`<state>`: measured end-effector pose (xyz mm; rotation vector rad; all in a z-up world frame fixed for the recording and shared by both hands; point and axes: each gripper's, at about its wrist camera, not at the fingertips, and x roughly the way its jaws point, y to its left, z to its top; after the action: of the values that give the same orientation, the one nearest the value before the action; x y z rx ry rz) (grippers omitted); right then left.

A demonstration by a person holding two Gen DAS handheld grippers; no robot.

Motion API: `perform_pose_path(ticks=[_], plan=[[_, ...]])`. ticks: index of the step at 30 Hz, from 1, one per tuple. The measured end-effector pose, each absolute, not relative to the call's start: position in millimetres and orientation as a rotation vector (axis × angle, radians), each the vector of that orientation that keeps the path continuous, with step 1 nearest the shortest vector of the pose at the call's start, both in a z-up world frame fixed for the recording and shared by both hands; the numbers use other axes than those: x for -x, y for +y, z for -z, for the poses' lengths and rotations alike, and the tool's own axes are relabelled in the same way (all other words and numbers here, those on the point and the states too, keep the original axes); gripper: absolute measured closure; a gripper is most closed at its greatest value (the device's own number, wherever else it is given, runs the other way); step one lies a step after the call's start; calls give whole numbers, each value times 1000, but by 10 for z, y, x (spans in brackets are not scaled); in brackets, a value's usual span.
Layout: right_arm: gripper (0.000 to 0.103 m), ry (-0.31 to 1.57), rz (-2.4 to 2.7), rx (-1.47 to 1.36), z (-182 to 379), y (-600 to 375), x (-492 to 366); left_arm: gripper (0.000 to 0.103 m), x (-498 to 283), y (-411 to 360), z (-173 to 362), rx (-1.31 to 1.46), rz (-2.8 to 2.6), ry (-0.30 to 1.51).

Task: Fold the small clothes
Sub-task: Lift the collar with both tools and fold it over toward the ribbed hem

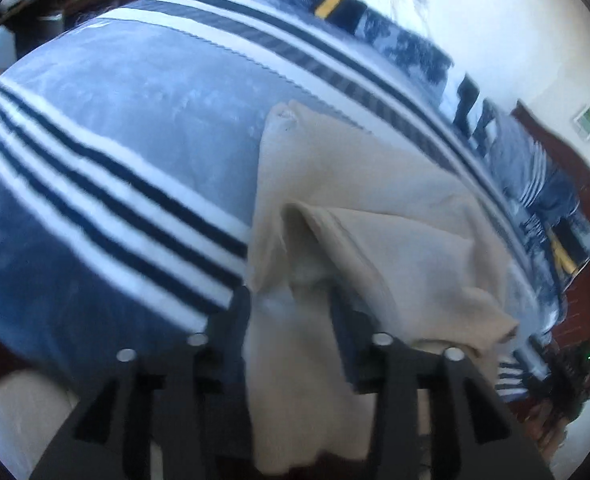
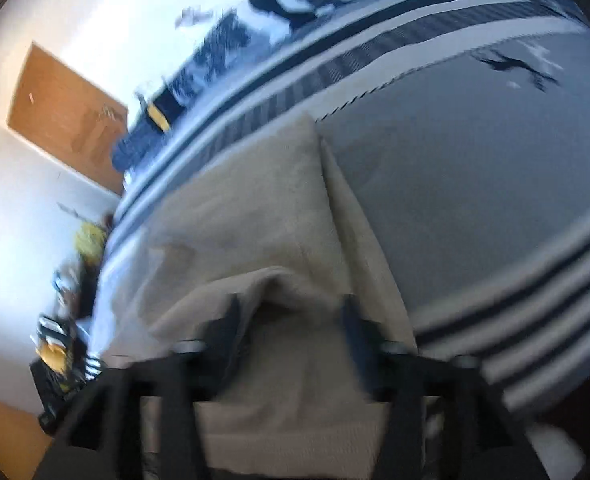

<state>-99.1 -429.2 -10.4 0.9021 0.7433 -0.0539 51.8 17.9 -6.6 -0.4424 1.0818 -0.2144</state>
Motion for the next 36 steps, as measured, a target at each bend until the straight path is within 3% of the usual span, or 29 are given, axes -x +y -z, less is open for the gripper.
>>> perform_pose_path(ticks=[8,19,21,22,23,30,32,36], plan=[[38,793,-128,-983,213,-3980,849,55,-452,-198,163,490,324,1176],[38,871,-125,-1105,390,-4177,415,58,-1073,-501,432,551,274,1289],[52,891,-91,-1105,435,-4222,279,98,-1157,-491,494,590,283,1302],[72,922,-76,-1091,472,-4237,197,99,-1174,-488,485,589,280,1304],[98,957,-49,-1087,495,-4266,160,99,-1162,-475,435,585,276,1292],[99,780,-113,-940,-227,-4272,615,99,-490,-361,-206,553,455,1104],[99,768,-102,-927,-244,-4202,827,99,-302,-368,-110,526,461,1145],[98,845,-50,-931,272,-4027,1057,99,-178,-373,438,476,398,1279]])
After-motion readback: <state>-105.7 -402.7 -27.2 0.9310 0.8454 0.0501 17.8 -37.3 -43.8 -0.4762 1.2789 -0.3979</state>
